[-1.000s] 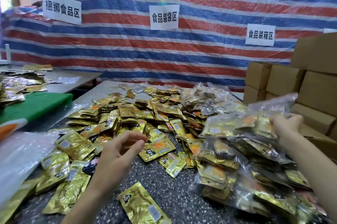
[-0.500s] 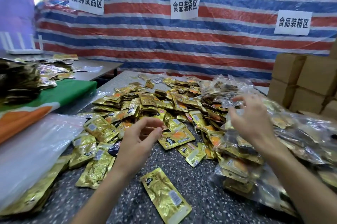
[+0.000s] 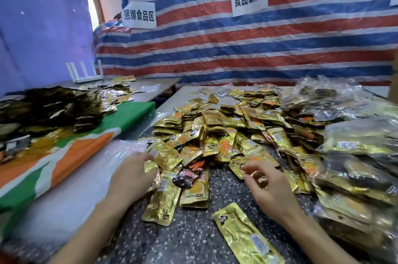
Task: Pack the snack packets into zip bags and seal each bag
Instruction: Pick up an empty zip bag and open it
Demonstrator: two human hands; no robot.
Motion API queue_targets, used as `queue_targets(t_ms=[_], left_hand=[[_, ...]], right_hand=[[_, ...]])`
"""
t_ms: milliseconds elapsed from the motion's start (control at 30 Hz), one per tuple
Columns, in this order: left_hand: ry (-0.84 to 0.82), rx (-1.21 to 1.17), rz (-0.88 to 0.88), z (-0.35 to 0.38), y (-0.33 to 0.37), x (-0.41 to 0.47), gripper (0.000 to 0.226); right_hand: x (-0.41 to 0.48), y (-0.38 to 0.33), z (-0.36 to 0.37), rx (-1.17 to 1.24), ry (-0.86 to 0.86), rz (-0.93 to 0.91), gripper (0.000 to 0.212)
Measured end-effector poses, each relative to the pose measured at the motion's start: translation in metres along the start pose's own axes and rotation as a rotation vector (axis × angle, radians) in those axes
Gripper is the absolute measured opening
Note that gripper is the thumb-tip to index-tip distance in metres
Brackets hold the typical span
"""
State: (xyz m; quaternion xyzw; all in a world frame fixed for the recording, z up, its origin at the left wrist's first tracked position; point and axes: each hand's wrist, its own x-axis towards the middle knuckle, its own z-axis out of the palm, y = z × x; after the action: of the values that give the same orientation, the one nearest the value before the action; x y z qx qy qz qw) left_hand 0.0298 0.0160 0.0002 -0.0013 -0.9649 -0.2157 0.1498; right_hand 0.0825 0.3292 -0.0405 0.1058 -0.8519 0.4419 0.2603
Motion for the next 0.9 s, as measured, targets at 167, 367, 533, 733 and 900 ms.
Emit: queue_targets(t_ms=[167, 367, 533, 733, 900], left_hand=[[-0.046, 0.357, -0.317, 0.005, -0.041, 0.008, 0.021], [0.106, 0.094, -0.365, -0.003, -0.043, 0.001, 0.028], [0.244, 0.019, -0.364, -0.022, -0.039, 0.004, 0.037], [0.446, -0.369, 0.152, -0.031, 0.018, -0.025, 0.009], [0.391, -0.398, 0.611, -0.004, 0.071, -0.060, 0.015]], right_hand=[[0.001, 0.001, -0.004, 0.051, 0.023, 0.037, 0.028], [0.000, 0.001, -0.002, 0.069, -0.004, 0.064, 0.027], [0.000, -0.002, -0.004, 0.113, 0.010, 0.102, 0.024], [0.003, -0.012, -0.009, 0.356, -0.009, 0.161, 0.008], [0.005, -0.018, -0.025, 0.823, -0.401, 0.433, 0.071]])
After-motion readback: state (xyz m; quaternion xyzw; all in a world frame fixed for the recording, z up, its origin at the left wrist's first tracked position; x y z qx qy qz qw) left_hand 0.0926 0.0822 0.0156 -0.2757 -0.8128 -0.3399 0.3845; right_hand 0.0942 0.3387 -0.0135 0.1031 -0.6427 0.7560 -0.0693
